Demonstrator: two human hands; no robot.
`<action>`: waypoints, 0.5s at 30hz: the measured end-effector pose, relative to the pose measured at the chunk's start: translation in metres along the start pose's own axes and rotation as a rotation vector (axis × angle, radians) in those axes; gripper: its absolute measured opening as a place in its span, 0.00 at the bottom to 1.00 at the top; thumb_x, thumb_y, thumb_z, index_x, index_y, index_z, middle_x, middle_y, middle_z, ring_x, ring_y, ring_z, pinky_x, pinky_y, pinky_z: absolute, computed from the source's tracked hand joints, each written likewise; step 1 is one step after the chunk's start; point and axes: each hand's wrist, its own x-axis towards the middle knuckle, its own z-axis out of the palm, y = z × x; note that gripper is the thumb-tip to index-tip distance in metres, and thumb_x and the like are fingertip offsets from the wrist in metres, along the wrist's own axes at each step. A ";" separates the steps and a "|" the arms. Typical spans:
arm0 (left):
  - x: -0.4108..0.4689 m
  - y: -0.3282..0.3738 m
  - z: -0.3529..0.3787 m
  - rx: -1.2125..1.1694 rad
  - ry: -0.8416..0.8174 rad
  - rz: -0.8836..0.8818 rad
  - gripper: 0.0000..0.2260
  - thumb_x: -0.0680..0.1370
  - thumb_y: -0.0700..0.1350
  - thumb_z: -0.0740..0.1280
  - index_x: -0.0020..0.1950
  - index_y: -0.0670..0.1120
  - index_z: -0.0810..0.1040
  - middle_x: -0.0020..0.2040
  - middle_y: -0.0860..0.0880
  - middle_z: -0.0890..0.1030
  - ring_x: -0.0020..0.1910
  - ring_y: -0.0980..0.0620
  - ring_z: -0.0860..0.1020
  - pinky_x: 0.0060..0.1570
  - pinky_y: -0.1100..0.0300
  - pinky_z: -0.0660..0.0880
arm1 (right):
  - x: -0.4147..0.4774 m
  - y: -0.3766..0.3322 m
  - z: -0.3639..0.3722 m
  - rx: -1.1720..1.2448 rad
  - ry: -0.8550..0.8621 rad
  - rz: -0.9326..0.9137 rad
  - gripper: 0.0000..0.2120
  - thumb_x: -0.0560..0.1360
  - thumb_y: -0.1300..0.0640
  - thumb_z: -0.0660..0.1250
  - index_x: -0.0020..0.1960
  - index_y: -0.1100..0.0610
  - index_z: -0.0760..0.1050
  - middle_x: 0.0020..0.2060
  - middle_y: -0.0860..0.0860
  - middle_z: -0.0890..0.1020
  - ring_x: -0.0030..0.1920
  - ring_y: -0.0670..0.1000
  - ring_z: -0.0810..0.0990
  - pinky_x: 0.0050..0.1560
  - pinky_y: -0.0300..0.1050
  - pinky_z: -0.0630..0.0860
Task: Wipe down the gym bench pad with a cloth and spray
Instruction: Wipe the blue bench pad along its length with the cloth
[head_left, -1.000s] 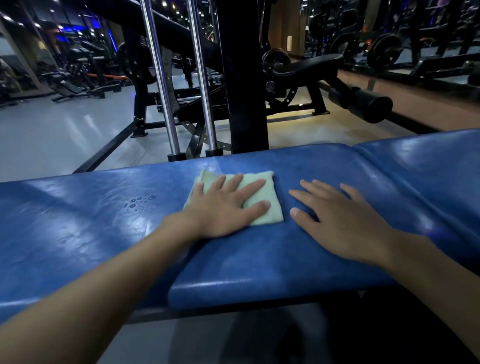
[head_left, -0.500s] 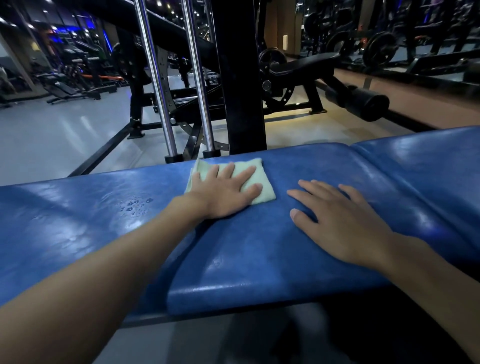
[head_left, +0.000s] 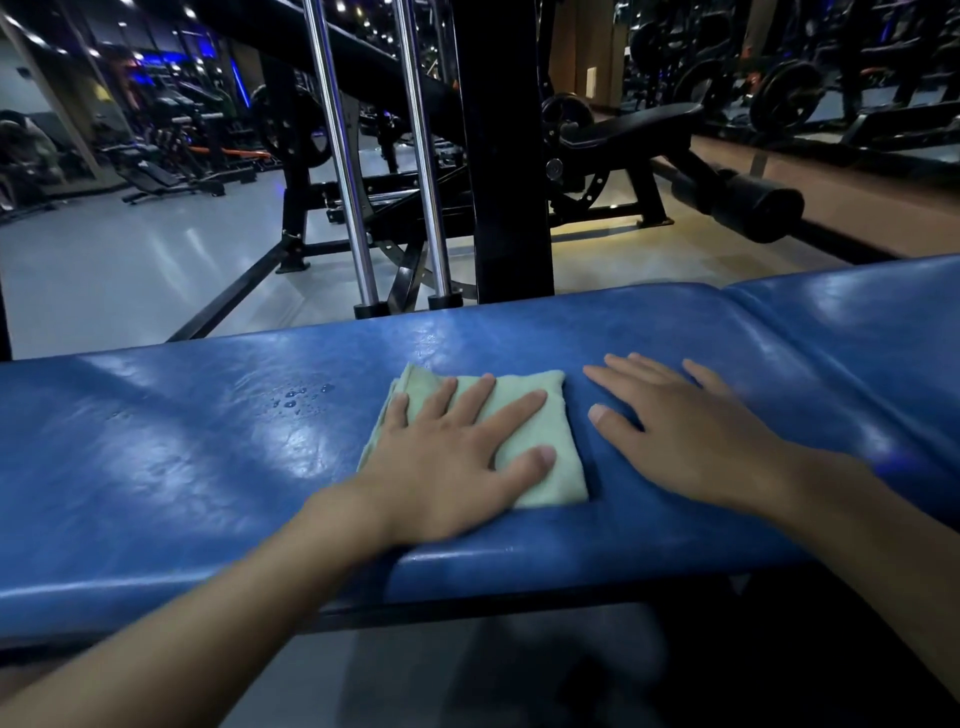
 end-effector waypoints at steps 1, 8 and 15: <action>0.016 -0.007 -0.002 -0.004 0.002 -0.004 0.27 0.77 0.72 0.44 0.75 0.73 0.42 0.82 0.55 0.46 0.80 0.49 0.43 0.75 0.38 0.41 | 0.001 -0.001 0.002 -0.023 -0.009 -0.004 0.26 0.82 0.40 0.46 0.79 0.42 0.53 0.80 0.42 0.52 0.78 0.41 0.45 0.78 0.53 0.41; 0.140 -0.052 -0.020 0.000 -0.005 -0.092 0.27 0.77 0.72 0.44 0.76 0.72 0.44 0.82 0.53 0.48 0.81 0.46 0.46 0.73 0.34 0.41 | 0.001 0.001 0.005 -0.053 0.013 -0.004 0.26 0.80 0.39 0.45 0.78 0.40 0.53 0.80 0.41 0.50 0.78 0.40 0.43 0.78 0.51 0.41; 0.134 -0.050 -0.018 0.023 0.001 -0.113 0.29 0.76 0.72 0.42 0.77 0.71 0.44 0.82 0.52 0.48 0.80 0.45 0.46 0.73 0.33 0.42 | 0.001 0.003 0.008 -0.033 0.034 -0.007 0.26 0.80 0.40 0.45 0.78 0.40 0.55 0.79 0.41 0.52 0.78 0.40 0.45 0.77 0.50 0.42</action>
